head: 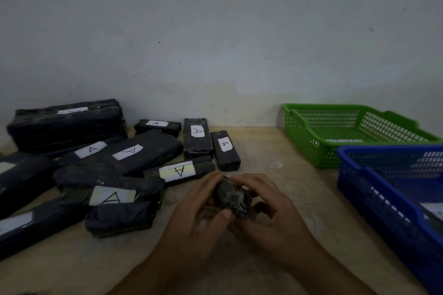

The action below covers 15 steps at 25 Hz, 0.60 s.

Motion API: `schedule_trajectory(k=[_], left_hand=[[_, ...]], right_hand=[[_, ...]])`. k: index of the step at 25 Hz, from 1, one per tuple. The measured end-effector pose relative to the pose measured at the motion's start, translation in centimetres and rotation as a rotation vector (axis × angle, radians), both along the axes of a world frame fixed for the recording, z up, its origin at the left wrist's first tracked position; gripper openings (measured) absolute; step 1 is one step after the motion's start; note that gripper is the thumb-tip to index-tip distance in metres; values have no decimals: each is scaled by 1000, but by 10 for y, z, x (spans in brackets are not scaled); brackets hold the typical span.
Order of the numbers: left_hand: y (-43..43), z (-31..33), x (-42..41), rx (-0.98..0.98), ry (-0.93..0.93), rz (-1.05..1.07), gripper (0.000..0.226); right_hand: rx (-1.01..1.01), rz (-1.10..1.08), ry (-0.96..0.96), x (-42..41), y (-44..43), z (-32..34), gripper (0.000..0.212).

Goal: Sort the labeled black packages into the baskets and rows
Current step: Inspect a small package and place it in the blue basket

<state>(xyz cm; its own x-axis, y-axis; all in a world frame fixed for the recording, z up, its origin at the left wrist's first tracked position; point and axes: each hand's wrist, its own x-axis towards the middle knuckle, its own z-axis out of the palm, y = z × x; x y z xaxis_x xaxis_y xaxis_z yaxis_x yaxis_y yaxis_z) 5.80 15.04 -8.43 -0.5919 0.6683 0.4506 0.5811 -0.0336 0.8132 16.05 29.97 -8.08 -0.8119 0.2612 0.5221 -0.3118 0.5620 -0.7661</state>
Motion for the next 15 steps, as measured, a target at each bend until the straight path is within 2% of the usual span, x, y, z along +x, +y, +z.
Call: schedule_trajectory(k=[5, 9, 15], left_hand=[[3, 4, 4, 51, -150, -25, 50], [2, -2, -3, 80, -195, 0, 69], [4, -1, 2, 74, -152, -13, 59]], right_hand=[[110, 23, -25, 1, 2, -3, 51], [19, 129, -110, 2, -3, -5, 52], [23, -13, -28, -3, 1, -10, 44]])
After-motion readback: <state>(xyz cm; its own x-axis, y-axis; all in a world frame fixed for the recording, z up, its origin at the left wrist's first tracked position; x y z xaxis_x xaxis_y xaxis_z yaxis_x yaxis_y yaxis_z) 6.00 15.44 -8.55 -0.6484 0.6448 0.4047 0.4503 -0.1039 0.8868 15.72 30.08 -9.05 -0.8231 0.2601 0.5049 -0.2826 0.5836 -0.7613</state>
